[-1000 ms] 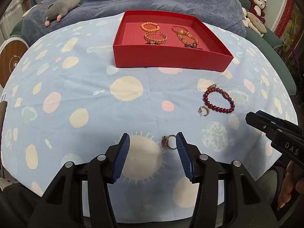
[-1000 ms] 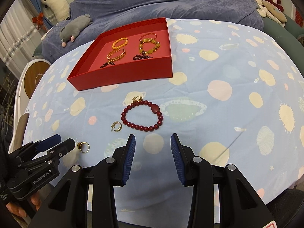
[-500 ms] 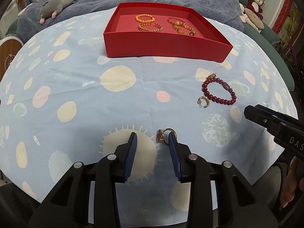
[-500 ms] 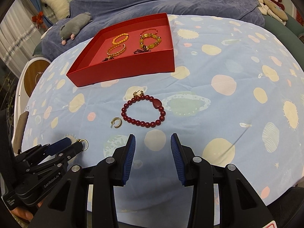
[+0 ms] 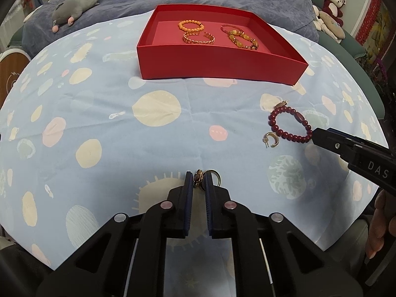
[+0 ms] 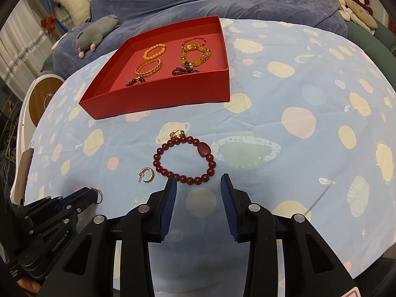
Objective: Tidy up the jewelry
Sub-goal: 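Lift the ring with the left tool while the right tool grasps the red stone bead bracelet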
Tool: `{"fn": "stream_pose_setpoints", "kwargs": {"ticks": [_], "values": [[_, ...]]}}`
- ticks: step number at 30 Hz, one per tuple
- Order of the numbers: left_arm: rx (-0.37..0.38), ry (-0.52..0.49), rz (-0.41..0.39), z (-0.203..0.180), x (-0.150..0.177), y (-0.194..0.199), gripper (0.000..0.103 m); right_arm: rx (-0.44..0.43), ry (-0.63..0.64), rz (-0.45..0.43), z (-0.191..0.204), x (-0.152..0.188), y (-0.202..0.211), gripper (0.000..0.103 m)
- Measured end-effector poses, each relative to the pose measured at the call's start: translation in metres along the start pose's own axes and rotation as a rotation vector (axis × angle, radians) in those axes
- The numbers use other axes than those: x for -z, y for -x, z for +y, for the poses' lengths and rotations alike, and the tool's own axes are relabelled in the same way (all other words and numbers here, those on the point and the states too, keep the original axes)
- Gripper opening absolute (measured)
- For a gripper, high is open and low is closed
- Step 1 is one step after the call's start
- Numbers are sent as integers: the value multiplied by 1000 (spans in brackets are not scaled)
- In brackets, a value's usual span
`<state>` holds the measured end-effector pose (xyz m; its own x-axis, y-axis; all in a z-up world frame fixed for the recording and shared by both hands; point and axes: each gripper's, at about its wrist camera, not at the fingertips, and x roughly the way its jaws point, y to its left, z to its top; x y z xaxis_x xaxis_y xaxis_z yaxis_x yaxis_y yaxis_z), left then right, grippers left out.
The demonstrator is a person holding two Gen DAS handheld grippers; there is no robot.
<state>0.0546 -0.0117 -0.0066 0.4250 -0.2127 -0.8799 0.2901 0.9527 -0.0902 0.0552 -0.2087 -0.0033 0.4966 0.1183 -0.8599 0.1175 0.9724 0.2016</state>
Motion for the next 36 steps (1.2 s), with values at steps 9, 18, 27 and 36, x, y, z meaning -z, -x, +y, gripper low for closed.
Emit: {"fn": "stream_pose_setpoints", "kwargs": {"ticks": [9, 18, 27, 36], "values": [[8, 20, 4, 6, -9, -3, 9, 13, 38, 14, 4, -16, -21, 20], [16, 30, 7, 7, -10, -3, 9, 29, 69, 11, 4, -17, -22, 1], [20, 45, -9, 8, -12, 7, 9, 4, 75, -25, 10, -13, 0, 0], [20, 49, -12, 9, -10, 11, 9, 32, 81, 20, 5, -16, -19, 18]]}}
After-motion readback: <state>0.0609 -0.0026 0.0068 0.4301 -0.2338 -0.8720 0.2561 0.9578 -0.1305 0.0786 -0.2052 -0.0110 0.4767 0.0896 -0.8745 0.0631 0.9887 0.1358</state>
